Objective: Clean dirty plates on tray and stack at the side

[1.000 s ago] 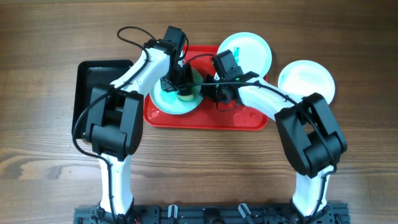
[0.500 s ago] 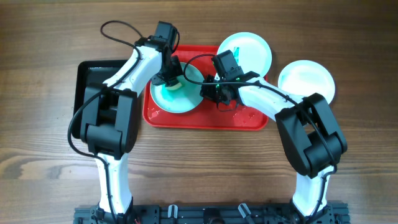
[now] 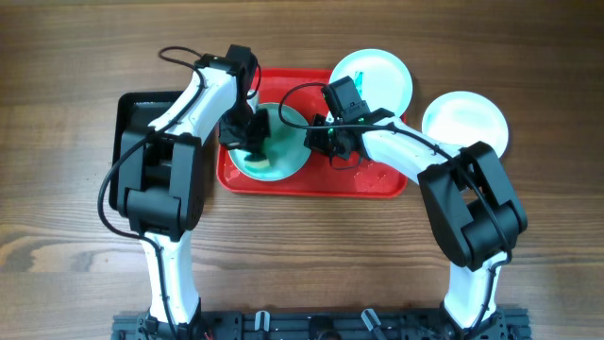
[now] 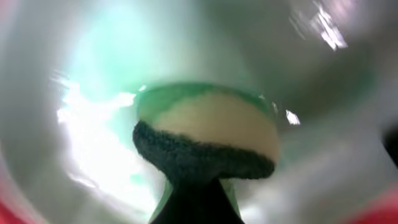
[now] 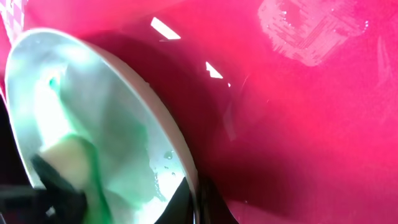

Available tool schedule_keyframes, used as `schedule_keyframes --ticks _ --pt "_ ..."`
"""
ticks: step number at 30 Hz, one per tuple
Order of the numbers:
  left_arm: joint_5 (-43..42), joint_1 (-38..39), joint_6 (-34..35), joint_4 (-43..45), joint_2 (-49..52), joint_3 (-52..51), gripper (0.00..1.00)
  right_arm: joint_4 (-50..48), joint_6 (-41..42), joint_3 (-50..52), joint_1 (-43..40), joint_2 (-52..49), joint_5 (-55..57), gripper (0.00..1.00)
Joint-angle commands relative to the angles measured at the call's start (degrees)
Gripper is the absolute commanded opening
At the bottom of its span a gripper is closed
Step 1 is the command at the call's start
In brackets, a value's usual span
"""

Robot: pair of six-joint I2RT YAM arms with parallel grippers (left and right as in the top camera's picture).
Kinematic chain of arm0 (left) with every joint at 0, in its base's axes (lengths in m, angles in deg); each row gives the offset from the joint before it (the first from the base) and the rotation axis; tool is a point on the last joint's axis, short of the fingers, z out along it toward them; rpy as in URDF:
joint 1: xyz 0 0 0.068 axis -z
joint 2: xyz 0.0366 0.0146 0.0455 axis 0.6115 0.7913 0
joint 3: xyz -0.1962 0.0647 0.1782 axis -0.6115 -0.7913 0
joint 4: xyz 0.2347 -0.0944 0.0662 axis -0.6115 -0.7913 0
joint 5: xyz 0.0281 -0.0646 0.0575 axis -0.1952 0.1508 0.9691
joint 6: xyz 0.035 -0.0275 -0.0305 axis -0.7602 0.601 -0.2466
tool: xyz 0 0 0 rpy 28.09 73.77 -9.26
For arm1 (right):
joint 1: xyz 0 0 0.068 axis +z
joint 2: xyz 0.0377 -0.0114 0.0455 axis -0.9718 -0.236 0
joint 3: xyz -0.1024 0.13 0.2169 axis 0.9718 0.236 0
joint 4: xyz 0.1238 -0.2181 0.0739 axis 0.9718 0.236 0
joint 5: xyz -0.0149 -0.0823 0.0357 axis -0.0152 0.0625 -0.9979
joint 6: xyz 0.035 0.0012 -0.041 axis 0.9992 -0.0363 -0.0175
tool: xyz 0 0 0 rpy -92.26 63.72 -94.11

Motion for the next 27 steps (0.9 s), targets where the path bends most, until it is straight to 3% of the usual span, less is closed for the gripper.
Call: schedule_keyframes --ticks 1,11,15,21,26,27 --pt "-13.8 0.4 -18.5 -0.2 1.2 -1.1 0.04 0.4 1.4 1.2 -0.9 -0.4 2.3 0.04" --pt "-11.8 2.0 -18.2 14.9 1.2 -1.6 0.04 0.3 1.2 1.2 -0.9 -0.4 2.3 0.04" --pt "-2.7 4.0 -16.9 17.3 1.2 -1.6 0.04 0.3 1.1 1.2 -1.1 -0.4 2.3 0.04" --pt "23.6 4.7 1.4 20.8 1.2 -1.6 0.04 0.3 1.1 1.2 -1.1 -0.4 2.3 0.04" --pt "32.5 3.5 12.9 22.7 1.2 -1.6 0.04 0.3 0.9 1.2 -1.1 -0.4 2.3 0.04" --pt "34.9 3.0 18.0 21.7 1.2 -1.6 0.04 0.3 0.9 1.2 -1.1 -0.4 2.3 0.04"
